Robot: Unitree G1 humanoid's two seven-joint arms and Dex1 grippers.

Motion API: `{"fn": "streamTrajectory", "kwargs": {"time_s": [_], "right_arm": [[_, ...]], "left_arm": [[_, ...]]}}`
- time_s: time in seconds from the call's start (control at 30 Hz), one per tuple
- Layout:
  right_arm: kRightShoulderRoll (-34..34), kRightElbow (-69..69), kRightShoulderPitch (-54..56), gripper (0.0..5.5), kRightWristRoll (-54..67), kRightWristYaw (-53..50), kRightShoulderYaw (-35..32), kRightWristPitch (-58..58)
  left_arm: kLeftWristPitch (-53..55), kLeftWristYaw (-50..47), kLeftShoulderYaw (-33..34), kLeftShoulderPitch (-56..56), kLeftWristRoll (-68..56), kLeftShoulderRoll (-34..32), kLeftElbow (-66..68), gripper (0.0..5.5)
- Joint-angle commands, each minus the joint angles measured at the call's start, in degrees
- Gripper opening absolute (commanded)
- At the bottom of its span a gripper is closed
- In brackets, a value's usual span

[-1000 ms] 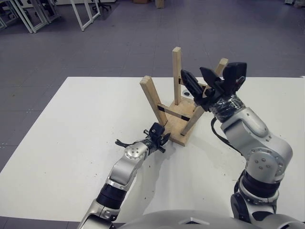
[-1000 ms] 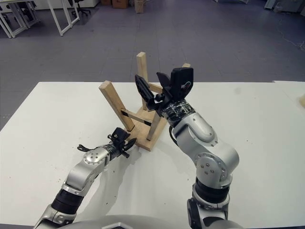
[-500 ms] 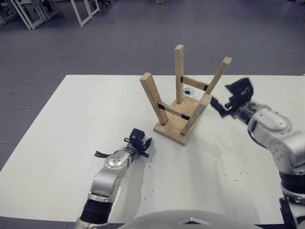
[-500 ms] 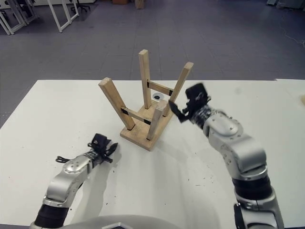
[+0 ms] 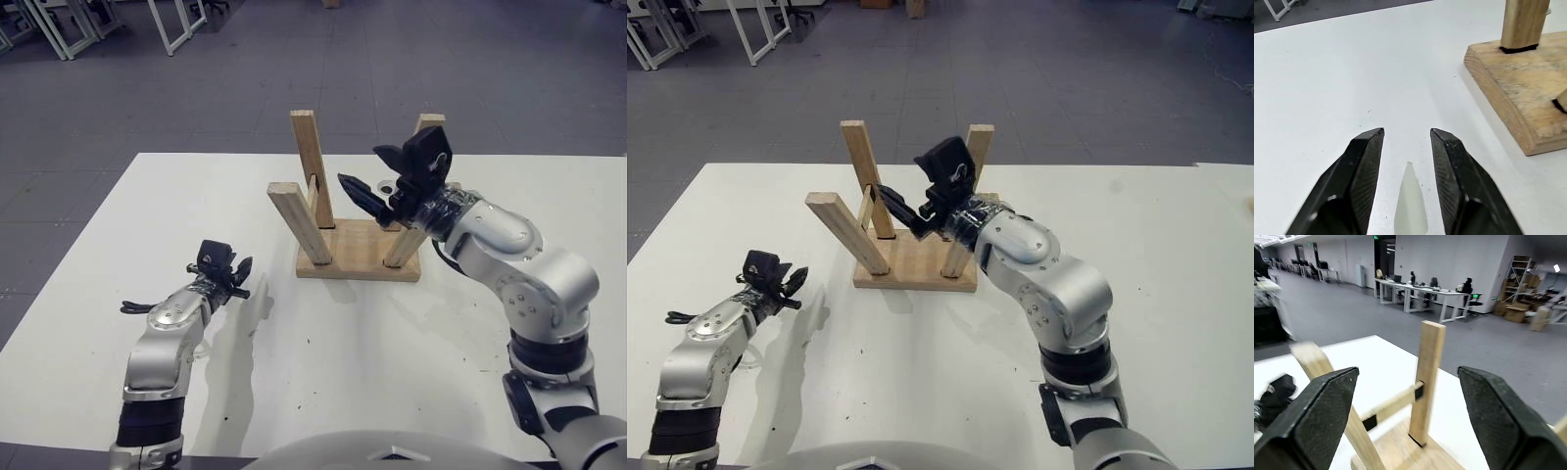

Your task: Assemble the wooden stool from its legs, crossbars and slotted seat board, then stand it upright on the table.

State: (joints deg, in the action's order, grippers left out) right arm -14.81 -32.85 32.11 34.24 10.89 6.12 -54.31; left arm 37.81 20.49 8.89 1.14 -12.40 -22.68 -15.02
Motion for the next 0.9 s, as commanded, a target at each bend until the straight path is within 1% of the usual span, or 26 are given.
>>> {"fn": "streamTrajectory", "kwargs": {"time_s": [0.03,0.07,0.13,0.2,0.23,0.3,0.33,0.37,0.4,0.43,0.47,0.5,0.6,0.7,0.8,0.9], "right_arm": [[5.5,2.6,11.39,3.71,12.0,-0.68,-10.4,-1.25],[5.89,3.63,14.47,3.71,15.63,-1.87,-13.88,-1.6],[2.92,6.72,20.0,3.71,23.33,-4.06,-21.65,-2.67],[-3.38,10.63,21.66,3.71,28.94,-2.81,-28.27,-3.99],[-7.17,12.68,21.0,3.72,30.95,-1.01,-30.57,-5.22],[-17.37,18.07,17.06,4.06,30.97,6.58,-32.92,-8.12],[-22.81,20.48,14.08,4.23,29.78,12.65,-32.42,-8.92],[-26.67,22.21,11.8,4.42,28.83,17.49,-31.72,-9.2],[-29.97,24.69,9.28,4.55,25.73,22.46,-29.87,-6.93],[-32.59,27.27,6.95,4.77,22.15,27.14,-27.62,-3.83],[-34.45,29.99,4.63,4.79,18.69,31.66,-25.13,-0.75],[-35.79,32.24,2.37,4.79,15.79,36.29,-22.48,1.98],[-37.7,34.43,-1.63,4.79,11.36,46.87,-16.44,6.03],[-38.14,34.87,-2.27,4.79,8.42,53.65,-11.77,8.08],[-36.75,35.37,-1.9,4.79,6.17,56.13,-9.24,9.83],[-33.43,34.63,-1.62,4.79,4.44,56.07,-6.62,11.09]], "left_arm": [[3.35,6.18,5.51,-6.02,-9.49,-2.21,-1.22,1.74],[4.37,7.3,6.98,-7.76,-12.06,-2.84,-1.83,1.74],[7.25,12.31,9.73,-10.39,-18.91,-6.09,-4.18,1.74],[10.57,18.48,12.68,-11.77,-26.14,-10.67,-5.75,1.74],[12.28,21.45,13.79,-12.3,-29.04,-13.37,-5.35,1.93],[15.86,30.08,16.06,-12.12,-34.76,-20.72,-3.46,2.24],[16.85,34.3,16.78,-12.22,-36.39,-24.31,-1.65,2.4],[17.17,37.12,17.04,-12.42,-37.23,-26.77,-0.21,2.54],[16.61,39.02,16.79,-13.25,-37.08,-28.57,1.61,2.66],[15.65,40.2,15.98,-14.43,-36.62,-29.62,3.24,2.85],[14.43,40.94,13.97,-15.77,-35.44,-30.04,4.38,2.99],[13.75,41.43,11.18,-17.41,-34.25,-29.92,5.39,2.99],[11.43,42.27,4.0,-22.21,-31.44,-27.6,8.15,2.99],[9.94,43.08,-0.19,-25.28,-29.99,-26.01,9.78,2.99],[9.34,42.64,-2.61,-27.18,-28.95,-24.94,10.55,2.99],[8.62,41.89,-4.57,-28.04,-27.98,-23.12,10.56,2.99]]}}
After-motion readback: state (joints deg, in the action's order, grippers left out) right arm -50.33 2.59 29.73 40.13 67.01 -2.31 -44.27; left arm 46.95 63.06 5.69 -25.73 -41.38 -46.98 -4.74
